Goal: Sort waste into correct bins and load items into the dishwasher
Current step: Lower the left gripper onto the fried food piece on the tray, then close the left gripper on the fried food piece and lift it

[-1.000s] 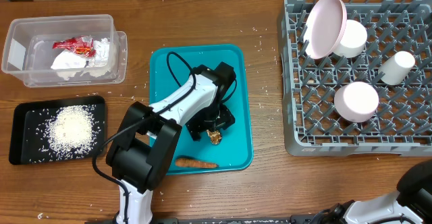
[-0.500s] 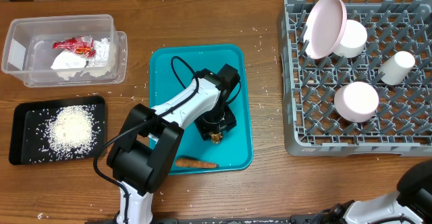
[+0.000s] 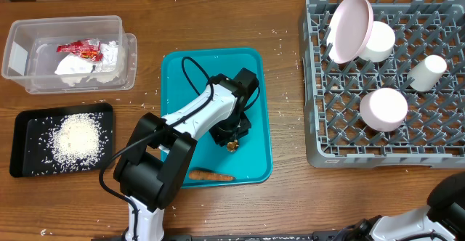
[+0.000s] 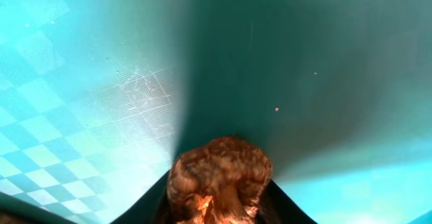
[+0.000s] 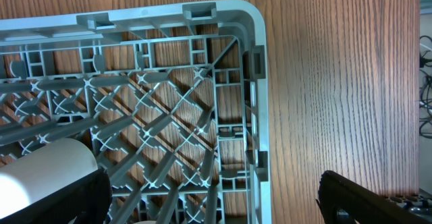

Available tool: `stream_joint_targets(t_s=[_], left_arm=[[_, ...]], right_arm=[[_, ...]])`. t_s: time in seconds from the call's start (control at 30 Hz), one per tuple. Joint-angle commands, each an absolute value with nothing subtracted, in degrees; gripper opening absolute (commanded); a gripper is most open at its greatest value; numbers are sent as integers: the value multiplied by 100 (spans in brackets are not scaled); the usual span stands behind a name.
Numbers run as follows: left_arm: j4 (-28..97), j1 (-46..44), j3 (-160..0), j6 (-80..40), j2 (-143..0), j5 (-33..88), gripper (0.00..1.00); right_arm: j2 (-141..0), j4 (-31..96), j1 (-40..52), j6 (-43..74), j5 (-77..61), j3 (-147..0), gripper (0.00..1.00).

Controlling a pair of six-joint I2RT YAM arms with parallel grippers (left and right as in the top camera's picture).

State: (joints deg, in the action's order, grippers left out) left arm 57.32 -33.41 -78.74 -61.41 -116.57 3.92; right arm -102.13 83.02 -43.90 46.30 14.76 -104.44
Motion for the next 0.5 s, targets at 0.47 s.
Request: stream_joint_targets(t_s=[0.47], left_arm=[[5712,-3011,-7732,-5778,-11771,-8,27]], right_arm=[[-10204,8274,-4412,4652,1468,-10425,100]])
